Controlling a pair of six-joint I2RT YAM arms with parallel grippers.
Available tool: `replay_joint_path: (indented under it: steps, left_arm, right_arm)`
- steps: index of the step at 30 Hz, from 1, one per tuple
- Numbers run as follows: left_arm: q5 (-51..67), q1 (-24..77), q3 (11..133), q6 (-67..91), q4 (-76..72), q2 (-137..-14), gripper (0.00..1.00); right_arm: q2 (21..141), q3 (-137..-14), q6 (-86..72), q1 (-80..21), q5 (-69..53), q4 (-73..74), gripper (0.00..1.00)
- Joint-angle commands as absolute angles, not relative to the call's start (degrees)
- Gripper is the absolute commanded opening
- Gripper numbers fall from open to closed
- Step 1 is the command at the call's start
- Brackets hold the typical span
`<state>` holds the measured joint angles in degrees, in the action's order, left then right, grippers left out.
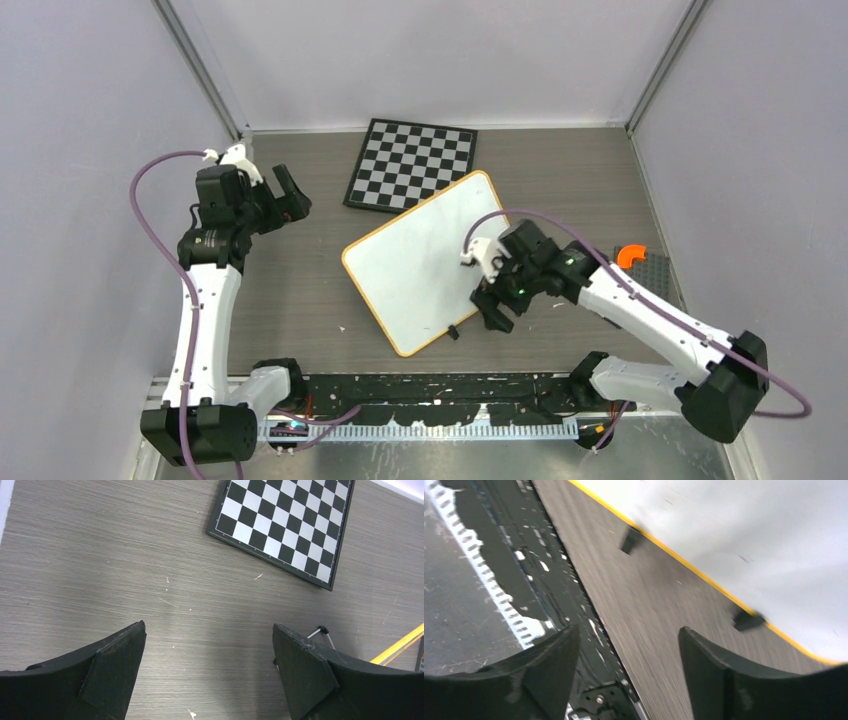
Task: Write a sentence on the whiteboard
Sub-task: Move the whiteboard stand to the center of the board, then open the whiteboard marker at the center of the board.
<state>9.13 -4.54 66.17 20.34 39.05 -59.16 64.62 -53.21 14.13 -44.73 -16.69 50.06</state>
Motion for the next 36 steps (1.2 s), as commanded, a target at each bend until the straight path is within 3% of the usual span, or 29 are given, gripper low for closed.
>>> replay_joint_path:
  steps: [1, 9, 13, 22, 36]
  left_arm:
    - [12.5, -4.8, 66.1, 17.8, 37.0, -58.5, 1.0]
    - [16.7, -4.8, 66.0, 14.5, 36.6, -59.1, 1.0]
    - [18.3, -4.8, 65.9, 12.4, 36.7, -58.9, 1.0]
    - [18.3, -4.7, 65.3, 10.7, 37.1, -58.5, 1.0]
    - [18.0, -4.7, 64.0, 10.7, 36.3, -59.4, 1.0]
  right_arm:
    - [61.3, -56.9, 22.5, -31.9, -15.0, 58.9, 0.86]
    - [66.9, -56.4, 36.5, -7.5, -9.7, 66.7, 0.85]
    - [69.7, -55.8, 40.4, -1.4, -7.1, 65.0, 0.85]
    - [82.7, -56.8, 44.3, -0.8, -0.5, 61.5, 0.6]
    - [95.2, -53.1, 42.0, -0.8, 5.1, 48.3, 0.49]
